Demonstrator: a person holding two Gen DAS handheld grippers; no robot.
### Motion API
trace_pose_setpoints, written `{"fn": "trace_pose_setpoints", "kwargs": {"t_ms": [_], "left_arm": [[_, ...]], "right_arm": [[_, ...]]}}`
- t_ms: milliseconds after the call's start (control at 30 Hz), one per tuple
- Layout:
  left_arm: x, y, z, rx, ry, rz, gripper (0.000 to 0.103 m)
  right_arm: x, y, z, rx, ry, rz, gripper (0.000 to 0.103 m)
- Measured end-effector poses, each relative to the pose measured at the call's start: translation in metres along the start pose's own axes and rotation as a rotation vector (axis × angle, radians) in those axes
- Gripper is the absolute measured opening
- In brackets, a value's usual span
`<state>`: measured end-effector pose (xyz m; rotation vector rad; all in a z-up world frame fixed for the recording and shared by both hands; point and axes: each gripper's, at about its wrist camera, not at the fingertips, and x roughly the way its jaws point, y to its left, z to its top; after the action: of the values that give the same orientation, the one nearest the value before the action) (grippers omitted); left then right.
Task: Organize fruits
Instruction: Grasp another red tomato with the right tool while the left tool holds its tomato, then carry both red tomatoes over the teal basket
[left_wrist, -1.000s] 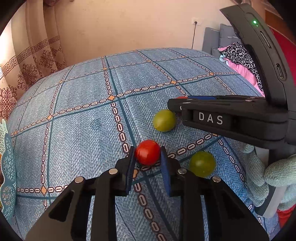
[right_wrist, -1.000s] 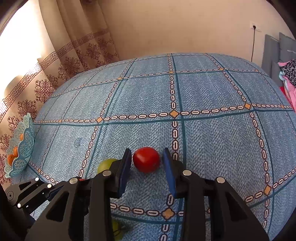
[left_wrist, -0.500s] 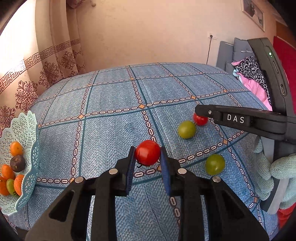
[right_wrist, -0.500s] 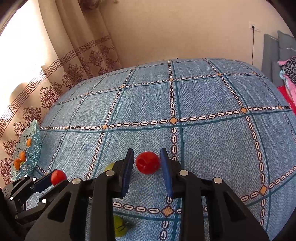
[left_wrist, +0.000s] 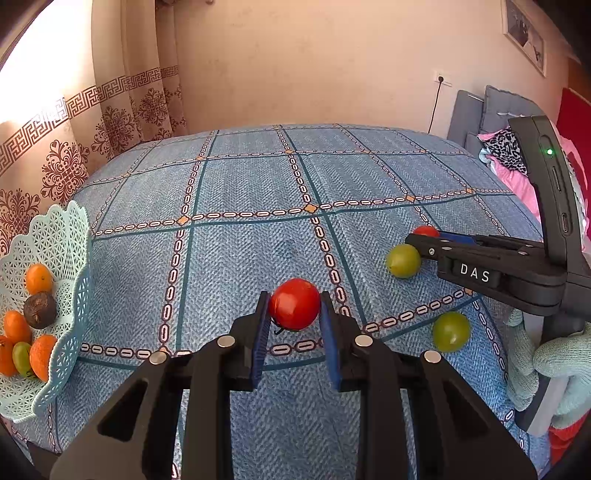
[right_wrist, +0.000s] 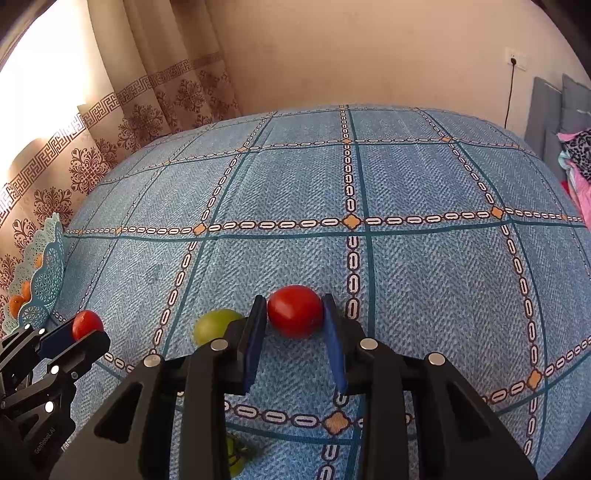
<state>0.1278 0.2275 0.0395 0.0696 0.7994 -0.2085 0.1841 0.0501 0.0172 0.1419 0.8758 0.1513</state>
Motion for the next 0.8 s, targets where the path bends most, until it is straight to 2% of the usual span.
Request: {"fn": "trace_pose_setpoints", "kwargs": {"t_ms": [167, 400, 800], "left_arm": [[-0.001, 0.008, 0.002, -0.022, -0.007, 0.007, 0.027], [-0.009, 0.024, 0.007, -0.066, -0.035, 0.038, 0.027], [-0.027, 0.048, 0.01, -0.128, -0.088, 0.107, 0.027]], "right_arm": [[-0.003, 0.003, 0.0, -0.014, -0.011, -0.023, 0.029], [-0.022, 0.002, 0.003, -0.011, -0.083, -0.051, 0.029], [-0.051, 0.031, -0.001, -0.095, -0.181, -0.076, 0.029]]}}
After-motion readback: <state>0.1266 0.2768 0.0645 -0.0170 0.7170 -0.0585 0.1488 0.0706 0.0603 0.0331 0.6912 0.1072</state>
